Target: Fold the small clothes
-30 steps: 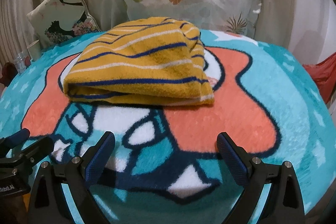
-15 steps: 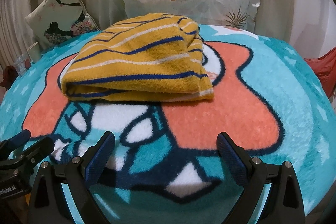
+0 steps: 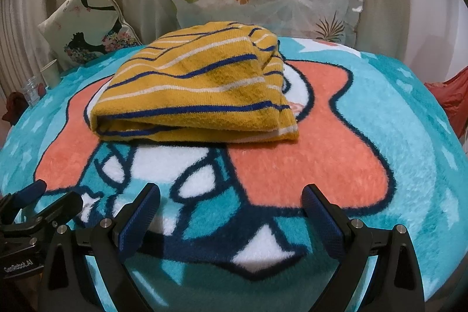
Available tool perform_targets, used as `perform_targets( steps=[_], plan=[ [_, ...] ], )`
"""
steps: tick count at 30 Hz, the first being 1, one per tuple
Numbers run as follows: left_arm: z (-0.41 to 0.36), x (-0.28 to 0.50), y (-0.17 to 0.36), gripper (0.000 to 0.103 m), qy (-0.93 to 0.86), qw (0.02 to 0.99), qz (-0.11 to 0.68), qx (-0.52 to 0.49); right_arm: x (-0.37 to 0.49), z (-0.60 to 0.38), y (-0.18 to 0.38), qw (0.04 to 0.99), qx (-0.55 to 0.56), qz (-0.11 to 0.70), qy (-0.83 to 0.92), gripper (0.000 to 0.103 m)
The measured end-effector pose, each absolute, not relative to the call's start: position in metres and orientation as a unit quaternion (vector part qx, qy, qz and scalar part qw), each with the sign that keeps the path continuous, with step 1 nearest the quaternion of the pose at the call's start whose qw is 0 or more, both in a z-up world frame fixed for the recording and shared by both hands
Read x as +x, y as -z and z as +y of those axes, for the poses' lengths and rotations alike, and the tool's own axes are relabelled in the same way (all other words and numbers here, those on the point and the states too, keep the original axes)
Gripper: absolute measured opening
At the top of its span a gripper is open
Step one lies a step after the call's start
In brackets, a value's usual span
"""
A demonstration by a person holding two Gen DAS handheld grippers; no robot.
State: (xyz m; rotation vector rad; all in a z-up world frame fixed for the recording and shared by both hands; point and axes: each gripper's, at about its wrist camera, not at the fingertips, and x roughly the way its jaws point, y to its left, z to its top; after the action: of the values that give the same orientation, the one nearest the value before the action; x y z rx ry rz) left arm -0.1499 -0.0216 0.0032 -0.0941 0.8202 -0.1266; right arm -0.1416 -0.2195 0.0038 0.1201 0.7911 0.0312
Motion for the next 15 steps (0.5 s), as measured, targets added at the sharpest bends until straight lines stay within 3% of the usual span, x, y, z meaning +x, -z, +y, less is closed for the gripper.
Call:
perform_targets(
  steps=[15],
  plan=[
    [-0.0227, -0.1514, -0.0024, 0.103, 0.058, 0.919, 0.388, -0.039, -0.1435, -0.2169, -0.0037, 0.921, 0.059, 0.384, -0.021, 0.099]
  ],
)
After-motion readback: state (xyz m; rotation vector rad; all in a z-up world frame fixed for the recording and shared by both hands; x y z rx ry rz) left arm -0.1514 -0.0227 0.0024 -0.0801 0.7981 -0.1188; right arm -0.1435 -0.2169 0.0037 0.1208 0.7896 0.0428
